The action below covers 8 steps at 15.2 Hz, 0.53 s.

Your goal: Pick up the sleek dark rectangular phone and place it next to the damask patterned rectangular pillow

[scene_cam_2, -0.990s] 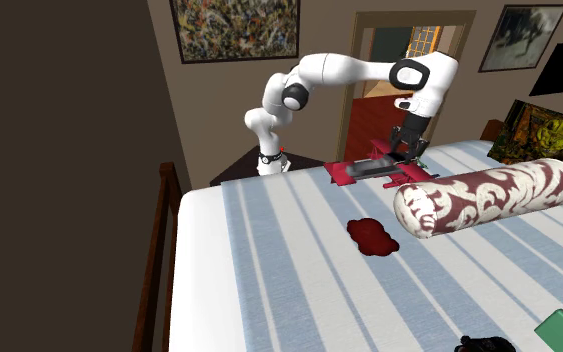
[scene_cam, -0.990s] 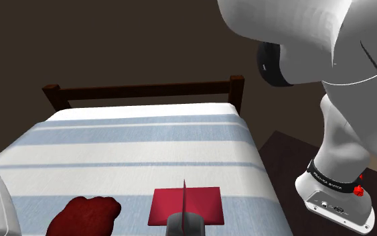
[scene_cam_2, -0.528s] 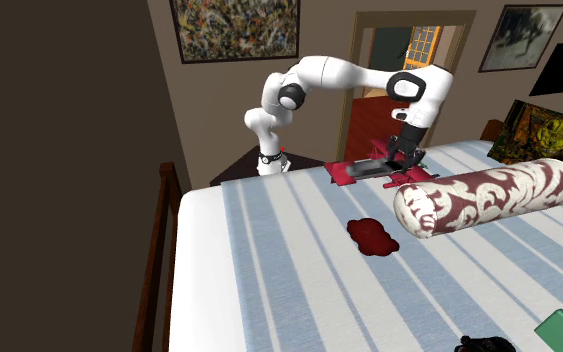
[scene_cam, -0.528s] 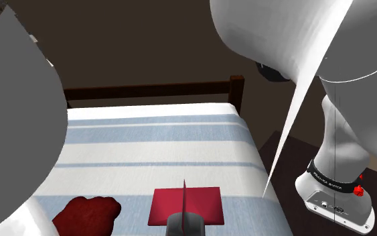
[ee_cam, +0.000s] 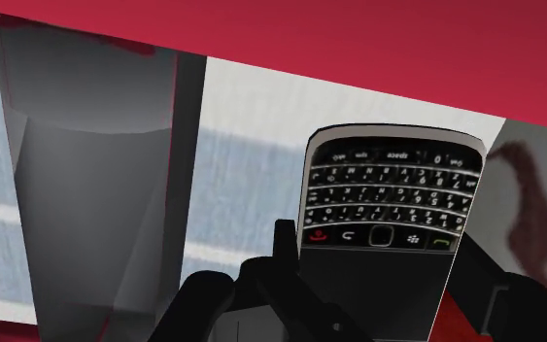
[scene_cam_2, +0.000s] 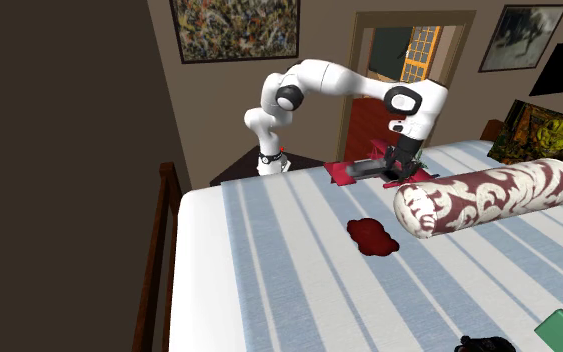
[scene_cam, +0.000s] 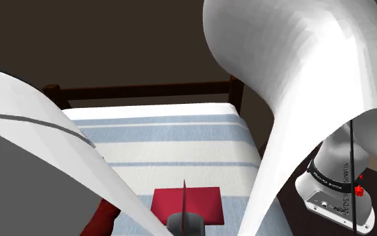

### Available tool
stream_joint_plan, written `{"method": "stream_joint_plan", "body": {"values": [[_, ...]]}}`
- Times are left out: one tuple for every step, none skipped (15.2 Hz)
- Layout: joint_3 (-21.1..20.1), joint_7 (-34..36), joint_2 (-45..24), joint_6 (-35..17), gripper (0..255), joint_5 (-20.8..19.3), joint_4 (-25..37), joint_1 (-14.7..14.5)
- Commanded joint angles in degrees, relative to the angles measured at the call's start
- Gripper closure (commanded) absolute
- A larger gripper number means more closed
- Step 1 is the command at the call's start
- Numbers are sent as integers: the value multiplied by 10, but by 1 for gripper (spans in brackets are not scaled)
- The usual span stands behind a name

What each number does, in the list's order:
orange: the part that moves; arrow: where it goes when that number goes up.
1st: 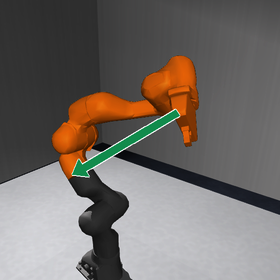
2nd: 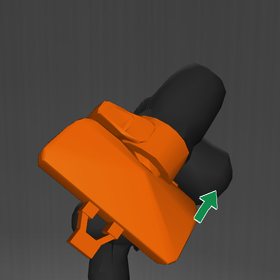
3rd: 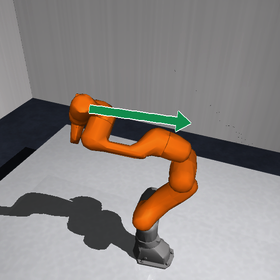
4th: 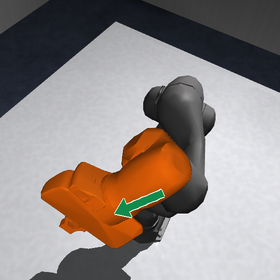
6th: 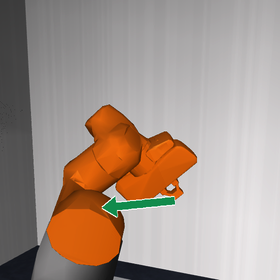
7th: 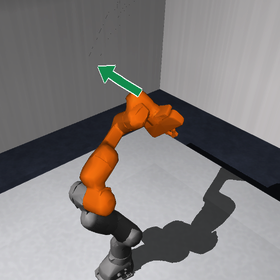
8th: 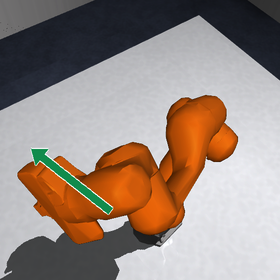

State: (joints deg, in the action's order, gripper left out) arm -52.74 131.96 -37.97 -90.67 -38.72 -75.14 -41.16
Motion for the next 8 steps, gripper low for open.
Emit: {"method": "stream_joint_plan", "body": {"values": [[1, 5, -2, -14, 255, -2, -14, 4], [1, 7, -3, -20, 255, -3, -20, 5], [2, 10, -5, -26, 255, -5, -26, 7], [3, 12, -7, -32, 255, -6, -32, 8], [4, 14, -8, -38, 255, -8, -38, 9], [5, 16, -10, -44, 255, -10, -43, 10], [6, 19, -12, -50, 255, -11, -48, 11], [7, 21, -14, -56, 255, -13, -53, 11]]}}
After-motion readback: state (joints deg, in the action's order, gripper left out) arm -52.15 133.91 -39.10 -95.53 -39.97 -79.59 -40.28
